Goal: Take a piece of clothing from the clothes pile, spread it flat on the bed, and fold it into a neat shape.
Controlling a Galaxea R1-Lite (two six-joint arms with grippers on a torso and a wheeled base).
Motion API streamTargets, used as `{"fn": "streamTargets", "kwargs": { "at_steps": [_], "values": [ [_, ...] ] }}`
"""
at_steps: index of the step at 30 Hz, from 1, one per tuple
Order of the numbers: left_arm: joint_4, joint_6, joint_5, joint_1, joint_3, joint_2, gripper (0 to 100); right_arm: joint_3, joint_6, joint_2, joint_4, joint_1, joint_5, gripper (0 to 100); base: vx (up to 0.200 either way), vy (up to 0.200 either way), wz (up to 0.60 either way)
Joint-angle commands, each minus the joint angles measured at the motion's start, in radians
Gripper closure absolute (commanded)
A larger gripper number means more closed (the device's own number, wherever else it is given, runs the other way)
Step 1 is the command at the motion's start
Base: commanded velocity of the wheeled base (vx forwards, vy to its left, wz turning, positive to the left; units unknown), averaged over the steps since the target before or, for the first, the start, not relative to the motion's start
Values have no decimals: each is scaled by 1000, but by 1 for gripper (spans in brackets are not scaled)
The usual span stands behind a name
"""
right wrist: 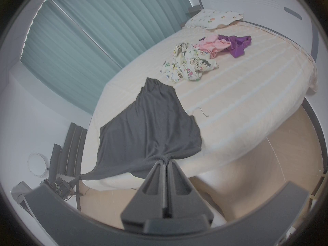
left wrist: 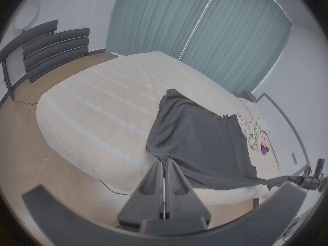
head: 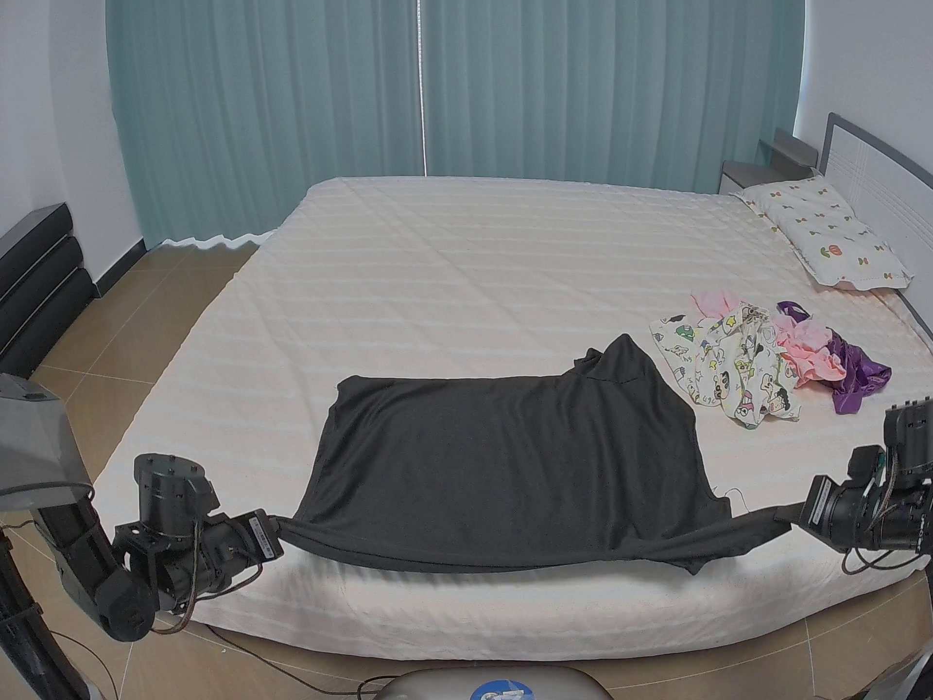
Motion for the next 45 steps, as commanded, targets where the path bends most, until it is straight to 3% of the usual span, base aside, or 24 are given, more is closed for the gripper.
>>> {"fn": "streamTargets", "kwargs": {
  "at_steps": [1, 4, 23, 30, 34, 45],
  "values": [
    [120, -59, 5, 5, -127, -63, 100, -90, 16, 67, -14, -9, 1, 100, 0, 0, 0],
    [210, -88, -2, 17, -204, -51, 100, -153, 48, 90, -10, -18, 2, 100, 0, 0, 0],
    [232, -116, 1, 32, -473, 217, 100, -303, 60, 350, -17, -21, 16, 100, 0, 0, 0],
    [321, -128, 7, 60, -594, 291, 100, -385, 96, 465, -53, -21, 12, 100, 0, 0, 0],
    [334, -135, 7, 66, -626, 317, 100, -409, 140, 492, -115, -19, 12, 100, 0, 0, 0],
    [348, -135, 5, 81, -718, 406, 100, -461, 152, 608, -153, -10, 9, 100, 0, 0, 0]
  ]
}}
